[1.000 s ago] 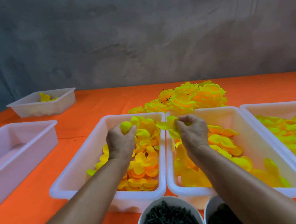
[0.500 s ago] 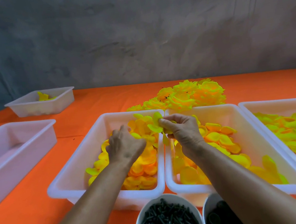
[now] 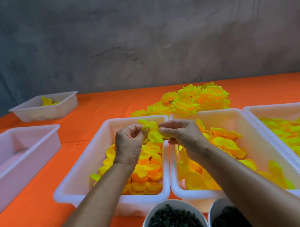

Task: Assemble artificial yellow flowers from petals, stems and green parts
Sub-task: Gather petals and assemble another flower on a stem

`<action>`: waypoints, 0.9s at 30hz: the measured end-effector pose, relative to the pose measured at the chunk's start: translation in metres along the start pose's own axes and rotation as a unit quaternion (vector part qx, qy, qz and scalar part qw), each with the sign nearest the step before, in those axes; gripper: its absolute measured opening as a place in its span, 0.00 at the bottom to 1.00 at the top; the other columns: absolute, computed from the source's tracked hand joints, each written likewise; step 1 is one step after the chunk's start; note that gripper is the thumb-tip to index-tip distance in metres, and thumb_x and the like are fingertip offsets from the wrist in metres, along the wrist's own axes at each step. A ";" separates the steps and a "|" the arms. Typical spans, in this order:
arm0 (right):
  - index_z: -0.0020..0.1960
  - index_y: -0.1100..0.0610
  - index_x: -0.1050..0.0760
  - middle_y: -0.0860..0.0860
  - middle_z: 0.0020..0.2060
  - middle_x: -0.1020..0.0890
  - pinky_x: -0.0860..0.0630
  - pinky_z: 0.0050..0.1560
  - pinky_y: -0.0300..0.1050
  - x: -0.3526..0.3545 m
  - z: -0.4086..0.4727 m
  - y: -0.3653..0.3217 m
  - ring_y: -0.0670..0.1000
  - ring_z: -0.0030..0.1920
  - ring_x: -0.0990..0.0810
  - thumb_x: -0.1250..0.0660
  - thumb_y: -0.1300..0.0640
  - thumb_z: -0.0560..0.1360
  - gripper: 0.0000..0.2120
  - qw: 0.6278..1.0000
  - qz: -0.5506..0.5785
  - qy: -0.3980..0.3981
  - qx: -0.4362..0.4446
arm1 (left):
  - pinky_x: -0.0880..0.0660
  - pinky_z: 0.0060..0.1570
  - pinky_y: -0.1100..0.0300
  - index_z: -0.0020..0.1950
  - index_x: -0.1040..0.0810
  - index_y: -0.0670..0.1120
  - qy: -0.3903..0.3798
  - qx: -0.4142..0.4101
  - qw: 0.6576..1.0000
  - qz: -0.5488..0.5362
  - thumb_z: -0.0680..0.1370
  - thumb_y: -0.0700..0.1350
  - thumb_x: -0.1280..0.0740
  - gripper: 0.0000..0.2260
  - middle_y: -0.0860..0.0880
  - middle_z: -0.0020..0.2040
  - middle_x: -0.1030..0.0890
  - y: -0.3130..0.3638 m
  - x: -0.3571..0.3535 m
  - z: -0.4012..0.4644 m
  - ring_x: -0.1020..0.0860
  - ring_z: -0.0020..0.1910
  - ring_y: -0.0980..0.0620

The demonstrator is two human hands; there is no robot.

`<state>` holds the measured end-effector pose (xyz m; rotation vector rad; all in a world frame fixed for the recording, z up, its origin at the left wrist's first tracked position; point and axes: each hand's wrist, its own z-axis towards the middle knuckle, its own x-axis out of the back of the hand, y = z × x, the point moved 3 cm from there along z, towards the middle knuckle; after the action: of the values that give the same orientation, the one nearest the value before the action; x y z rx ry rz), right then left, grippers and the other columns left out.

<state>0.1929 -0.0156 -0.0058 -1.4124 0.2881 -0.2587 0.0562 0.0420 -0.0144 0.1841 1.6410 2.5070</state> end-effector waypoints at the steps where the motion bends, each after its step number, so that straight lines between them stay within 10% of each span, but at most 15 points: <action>1: 0.43 0.60 0.20 0.44 0.24 0.20 0.31 0.25 0.30 -0.001 0.000 -0.002 0.41 0.24 0.22 0.29 0.65 0.72 0.02 1.000 -0.008 0.002 -0.011 | 0.28 0.31 0.67 0.39 0.20 0.43 0.001 0.000 1.000 0.011 0.75 0.36 0.32 0.06 0.49 0.31 0.23 0.000 -0.001 0.000 0.27 0.28 0.62; 16: 0.46 0.59 0.20 0.52 0.38 0.17 0.28 0.40 0.41 0.056 -0.004 -0.032 0.46 0.35 0.20 0.35 0.56 0.77 0.07 0.990 -0.114 0.034 -0.069 | 0.30 0.38 0.53 0.39 0.22 0.36 0.013 0.015 0.985 0.171 0.76 0.35 0.36 0.06 0.43 0.33 0.28 -0.012 0.006 0.007 0.33 0.36 0.48; 27: 0.41 0.56 0.19 0.54 0.39 0.16 0.29 0.36 0.41 0.131 -0.048 -0.003 0.47 0.36 0.21 0.30 0.61 0.73 0.02 0.977 -0.202 0.028 -0.068 | 0.35 0.35 0.55 0.26 0.31 0.44 -0.065 0.065 0.900 0.427 0.71 0.37 0.35 0.13 0.38 0.33 0.26 -0.013 0.004 0.001 0.28 0.37 0.39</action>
<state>0.2989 -0.1053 -0.0150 -1.5961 0.0613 -0.6217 0.0527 0.0486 -0.0257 1.3168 1.9541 2.8149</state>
